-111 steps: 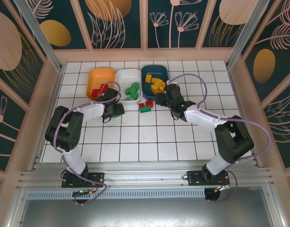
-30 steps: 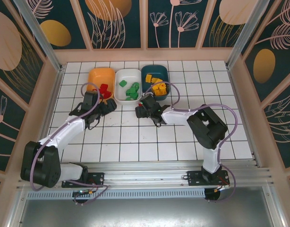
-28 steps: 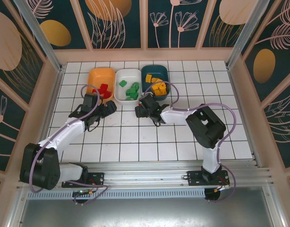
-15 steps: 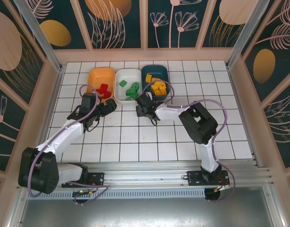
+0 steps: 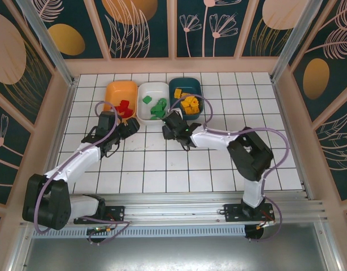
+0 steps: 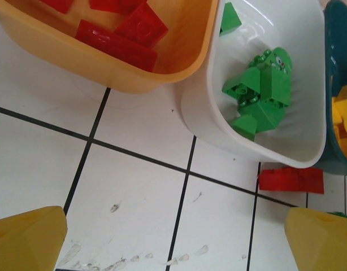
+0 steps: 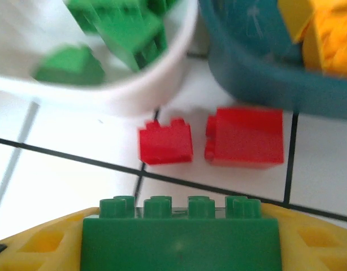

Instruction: Sort the legos into containers by color

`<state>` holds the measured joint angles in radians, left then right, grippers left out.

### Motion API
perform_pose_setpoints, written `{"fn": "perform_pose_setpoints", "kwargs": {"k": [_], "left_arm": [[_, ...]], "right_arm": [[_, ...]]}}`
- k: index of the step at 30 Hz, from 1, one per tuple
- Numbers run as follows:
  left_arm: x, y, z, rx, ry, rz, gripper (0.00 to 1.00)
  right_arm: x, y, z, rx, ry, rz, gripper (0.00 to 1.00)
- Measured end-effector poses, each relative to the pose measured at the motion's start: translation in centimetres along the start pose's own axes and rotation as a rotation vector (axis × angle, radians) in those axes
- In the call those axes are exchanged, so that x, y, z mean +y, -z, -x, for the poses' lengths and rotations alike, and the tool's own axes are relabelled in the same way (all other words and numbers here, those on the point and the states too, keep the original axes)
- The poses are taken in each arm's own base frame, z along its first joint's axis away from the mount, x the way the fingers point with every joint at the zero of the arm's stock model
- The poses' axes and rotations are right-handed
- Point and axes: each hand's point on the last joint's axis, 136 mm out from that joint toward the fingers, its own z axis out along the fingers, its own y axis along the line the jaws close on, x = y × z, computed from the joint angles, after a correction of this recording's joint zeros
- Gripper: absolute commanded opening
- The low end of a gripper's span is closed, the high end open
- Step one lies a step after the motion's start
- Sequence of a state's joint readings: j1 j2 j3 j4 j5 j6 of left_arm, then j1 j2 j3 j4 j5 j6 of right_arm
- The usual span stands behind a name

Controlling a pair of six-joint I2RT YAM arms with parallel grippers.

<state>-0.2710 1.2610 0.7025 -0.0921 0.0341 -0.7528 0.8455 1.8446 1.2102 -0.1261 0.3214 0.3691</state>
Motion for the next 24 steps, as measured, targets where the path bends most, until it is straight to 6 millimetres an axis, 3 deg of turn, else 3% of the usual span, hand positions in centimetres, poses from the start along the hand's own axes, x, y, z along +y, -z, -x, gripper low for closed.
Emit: {"fn": "perform_pose_setpoints", "kwargs": {"k": [2,5,10,17,24], "left_arm": [[0.8,-0.3,-0.8,-0.006,0.043,-0.001,0.99],[2.6,-0.8,-2.5,0.011,0.103,0.024,0.99],[4.4,-1.1,-4.4,0.037,0.17,0.053,0.98],[4.4,0.3,-4.5,0.004,0.189,0.018,0.99],[3.9,0.8,-3.9,-0.022,0.188,-0.006,0.99]], "right_arm": [[0.6,1.1,2.0,-0.045,0.0,0.022,0.56],[2.0,1.1,5.0,-0.099,0.004,0.047,0.56],[4.7,-2.3,9.6,-0.162,0.013,0.074,0.59],[5.1,-8.3,10.6,-0.129,0.051,0.047,0.74],[4.3,-7.5,11.2,-0.137,0.069,0.01,0.81]]}}
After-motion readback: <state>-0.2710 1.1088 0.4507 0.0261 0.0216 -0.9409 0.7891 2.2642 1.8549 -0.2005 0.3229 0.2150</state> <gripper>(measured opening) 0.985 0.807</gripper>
